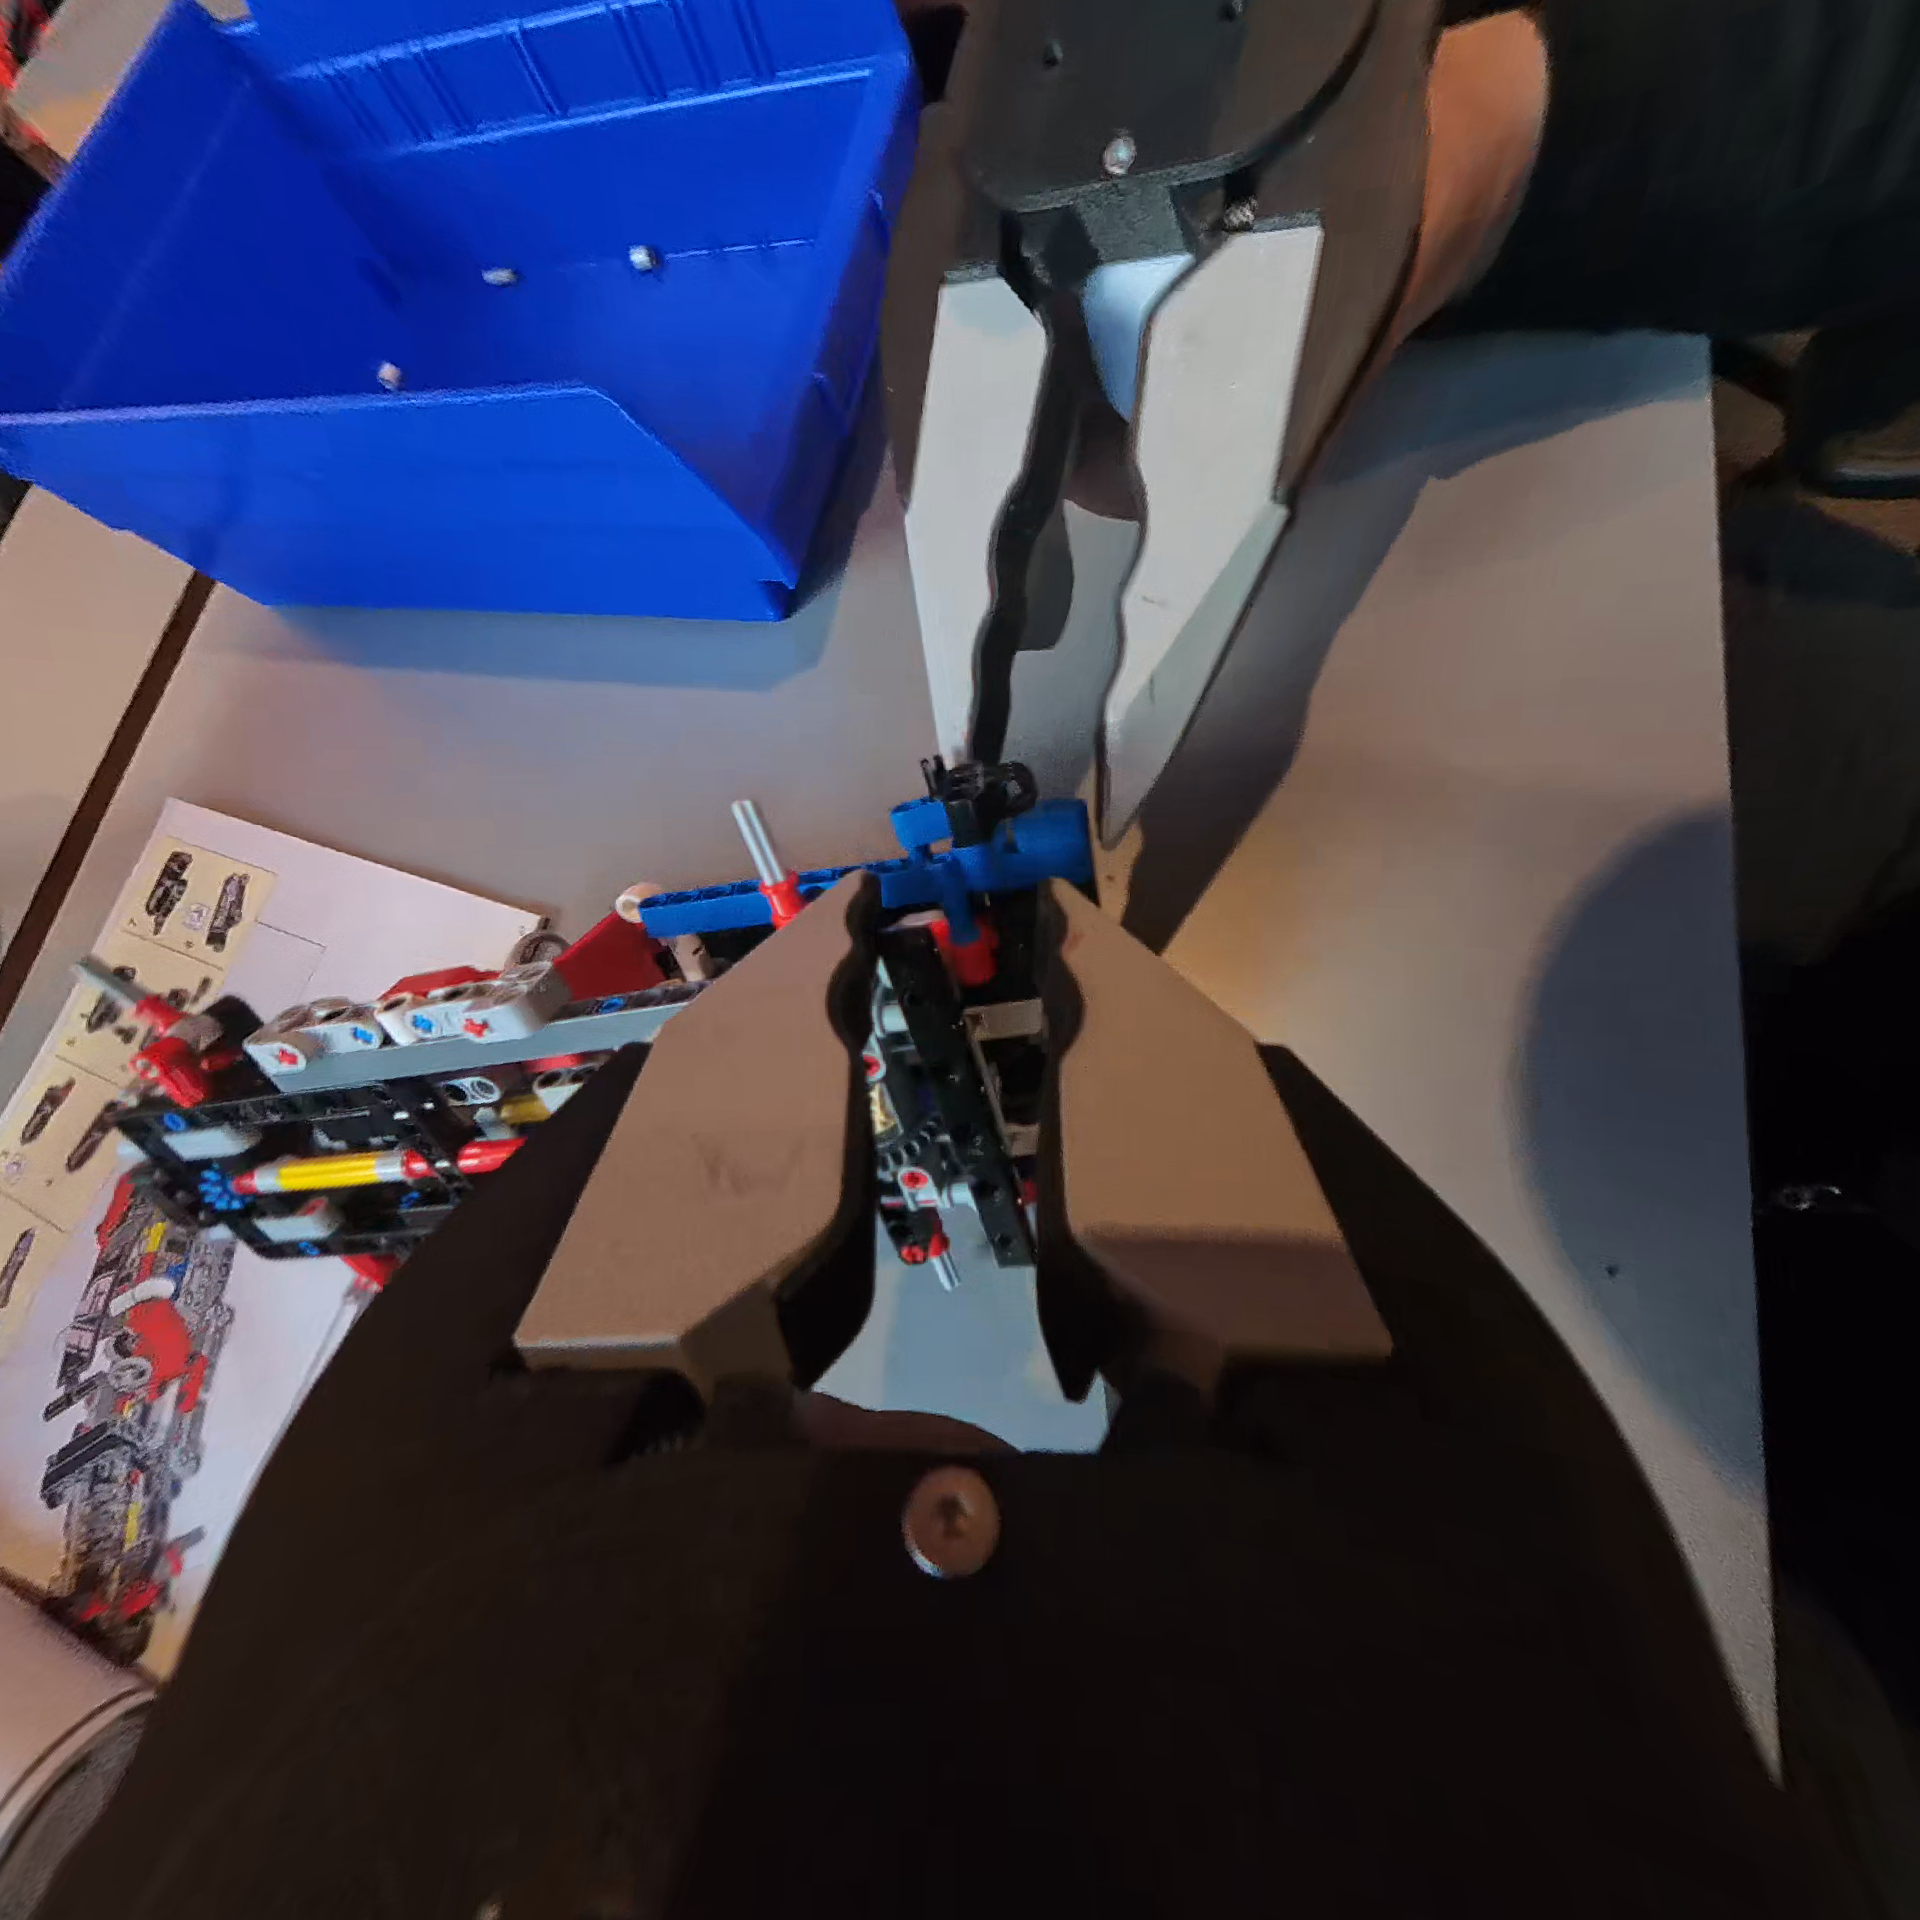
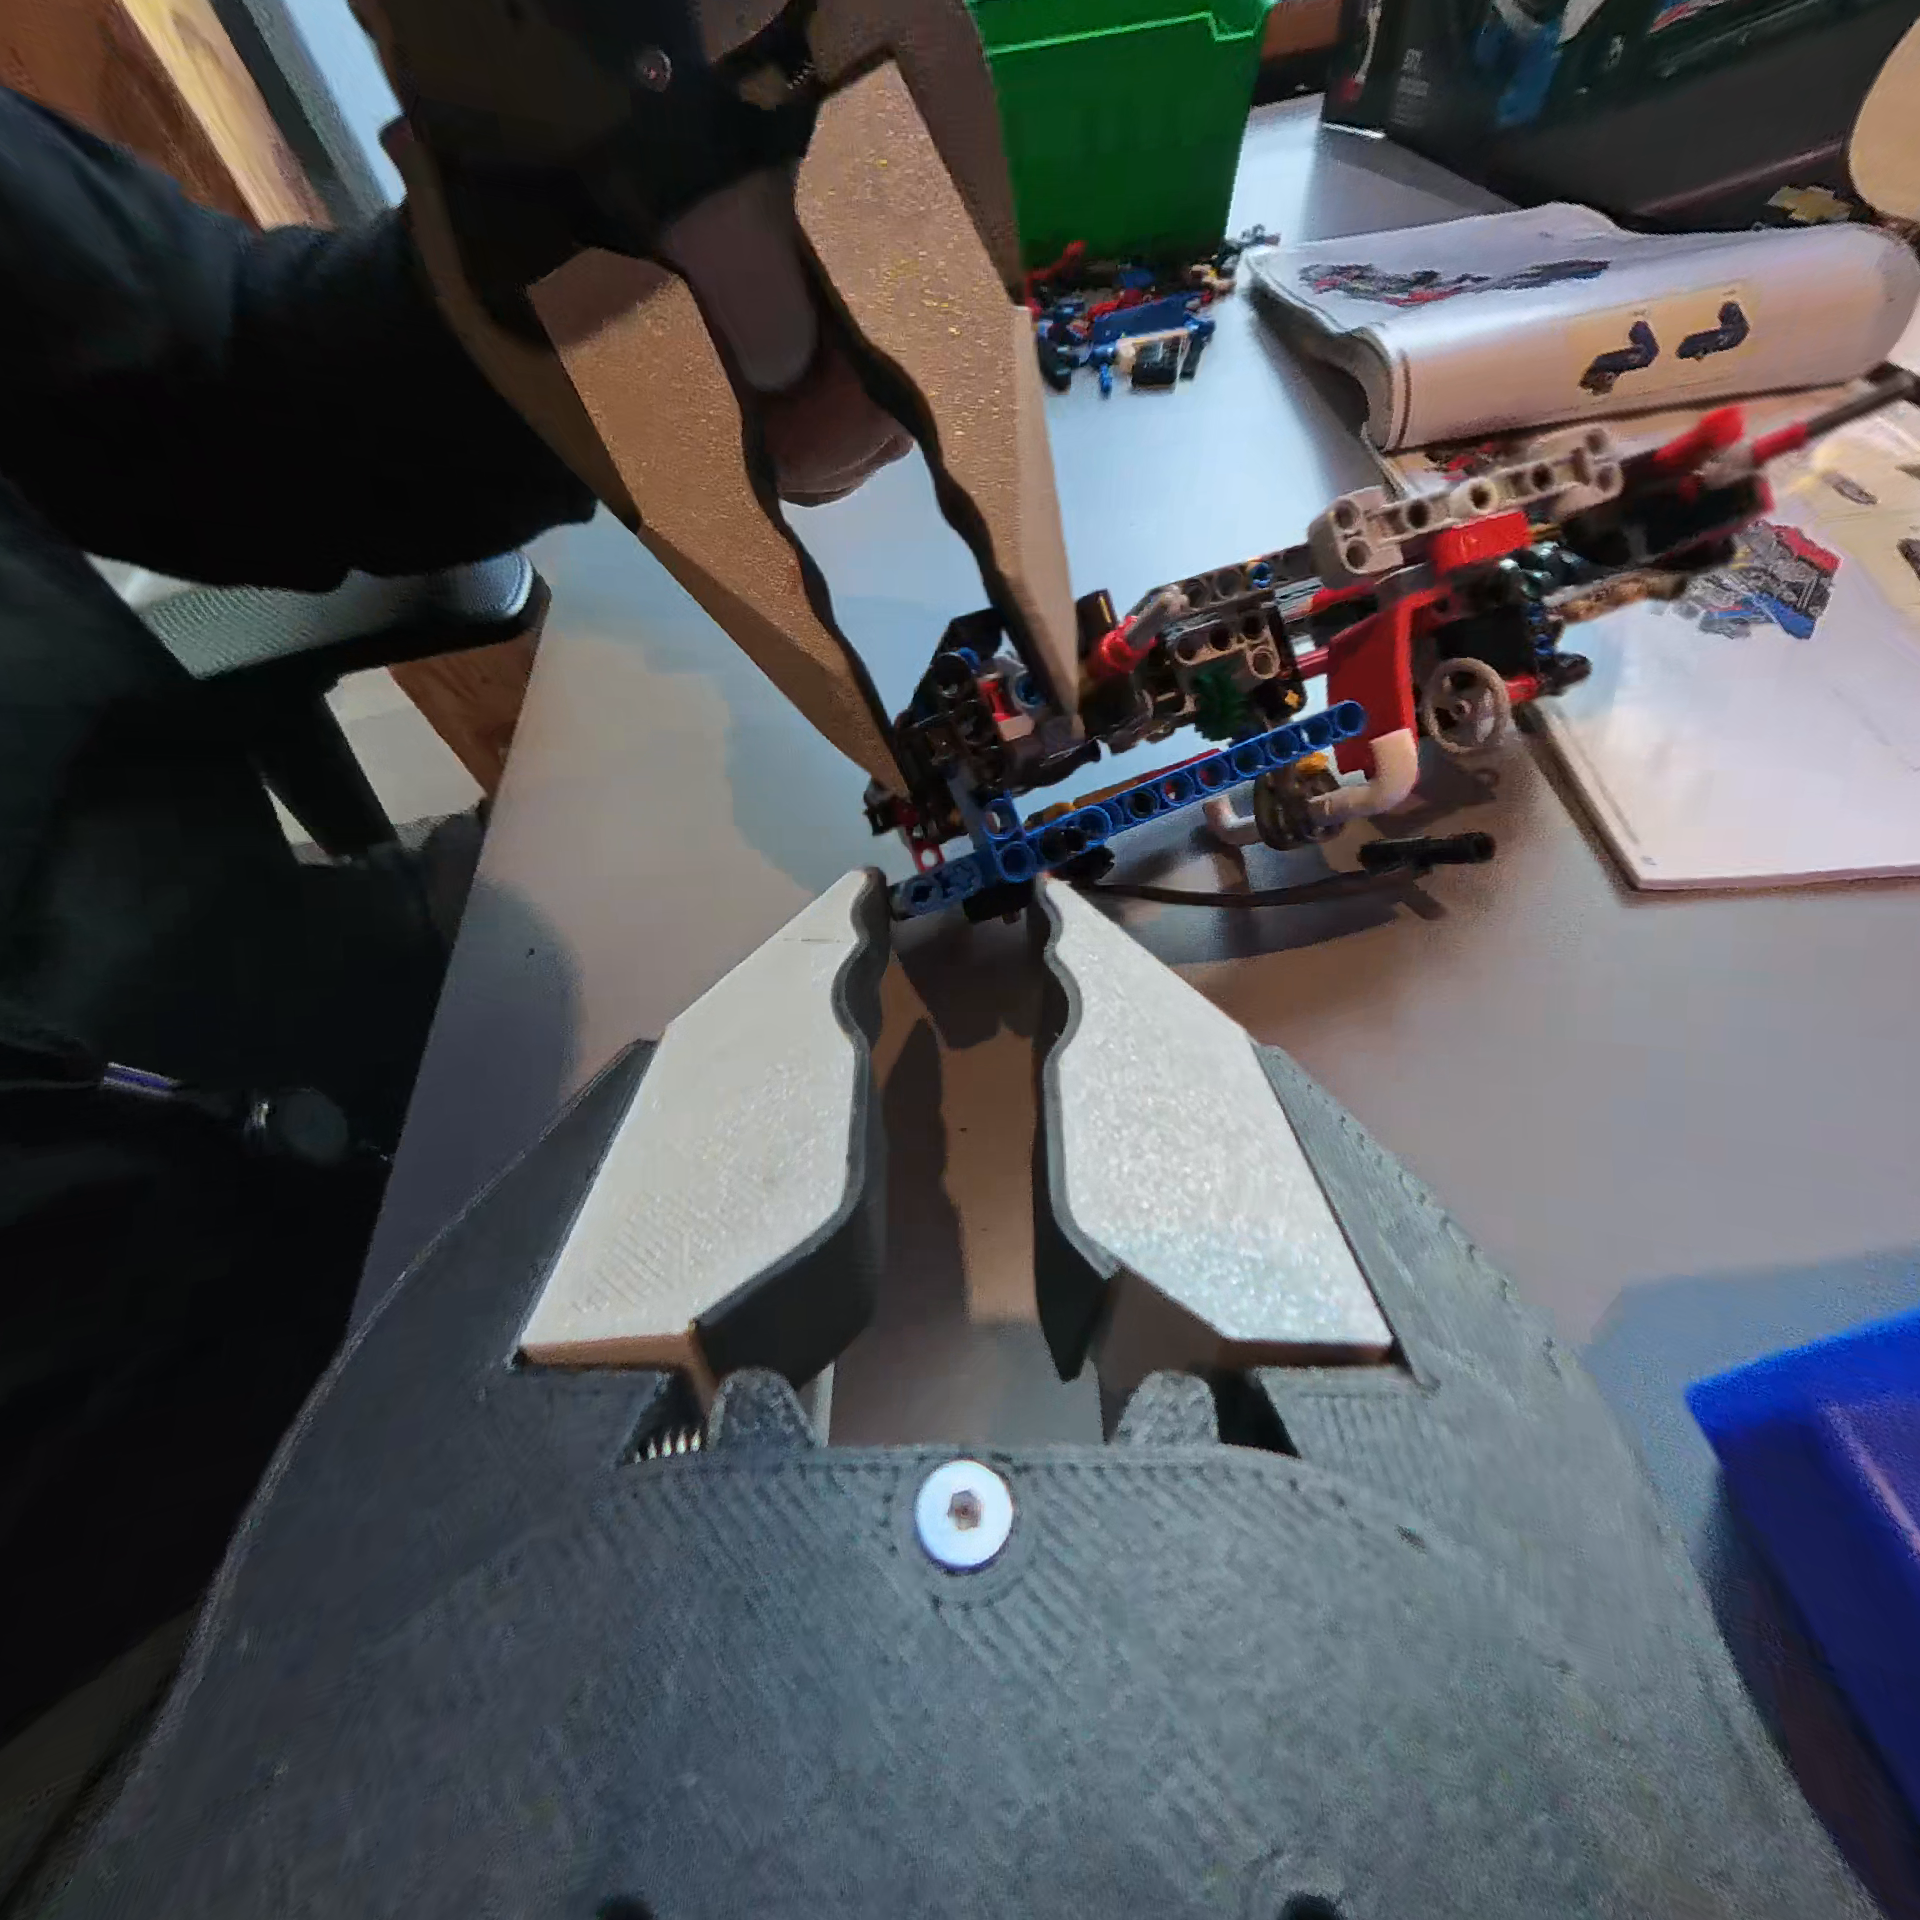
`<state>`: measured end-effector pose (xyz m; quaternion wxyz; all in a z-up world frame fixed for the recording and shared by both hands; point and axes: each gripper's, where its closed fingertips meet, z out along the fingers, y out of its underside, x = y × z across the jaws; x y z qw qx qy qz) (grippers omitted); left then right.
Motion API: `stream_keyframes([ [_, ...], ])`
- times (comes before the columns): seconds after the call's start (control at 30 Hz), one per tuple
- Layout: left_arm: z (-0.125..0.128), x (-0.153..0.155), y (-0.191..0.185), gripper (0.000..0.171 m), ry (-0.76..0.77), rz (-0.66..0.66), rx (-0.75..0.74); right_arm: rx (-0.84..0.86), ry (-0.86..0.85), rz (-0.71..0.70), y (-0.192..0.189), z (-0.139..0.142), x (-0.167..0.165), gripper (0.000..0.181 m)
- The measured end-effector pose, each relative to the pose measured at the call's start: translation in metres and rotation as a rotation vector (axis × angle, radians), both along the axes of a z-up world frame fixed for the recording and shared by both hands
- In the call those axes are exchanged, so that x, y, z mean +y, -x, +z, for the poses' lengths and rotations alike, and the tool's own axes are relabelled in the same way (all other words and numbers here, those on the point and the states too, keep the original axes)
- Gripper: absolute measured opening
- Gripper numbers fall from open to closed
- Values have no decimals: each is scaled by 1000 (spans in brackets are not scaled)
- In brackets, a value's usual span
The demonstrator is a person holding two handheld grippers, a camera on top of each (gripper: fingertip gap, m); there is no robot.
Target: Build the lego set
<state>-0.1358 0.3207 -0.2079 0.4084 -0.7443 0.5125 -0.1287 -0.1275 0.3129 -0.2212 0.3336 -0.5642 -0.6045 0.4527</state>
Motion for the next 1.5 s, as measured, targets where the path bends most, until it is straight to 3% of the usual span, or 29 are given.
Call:
stream_keyframes([
  [0.27, 6, -7, 9, 29, -80, -37, -63, 89, -154, 6, 8, 35, -5, 32],
  [0.4, 4, -11, 8, 25, -72, -60, -75, 16, -223, 46, 22, 23, -6, 25],
  [0.47, 4, -10, 8, 25, -80, -60, -79, 12, -207, 88, 25, 21, -9, 15],
  [0.63, 6, -12, 10, 24, -52, -93, -142, 59, -189, 83, 24, 25, -7, 14],
  [0.77, 4, -18, 9, 24, -15, -134, -152, 103, -22, 38, 26, 36, 2, 14],
  [1.13, 4, -14, 8, 24, -37, -113, -173, -52, -259, 37, 27, 19, -2, 14],
  [1.33, 7, -11, 10, 30, -52, -88, -178, 43, -131, 61, 22, 36, -3, 13],
  [1.5, 14, -13, 14, 41, -92, -41, -165, 63, -85, 49, 18, 33, 1, 13],
])
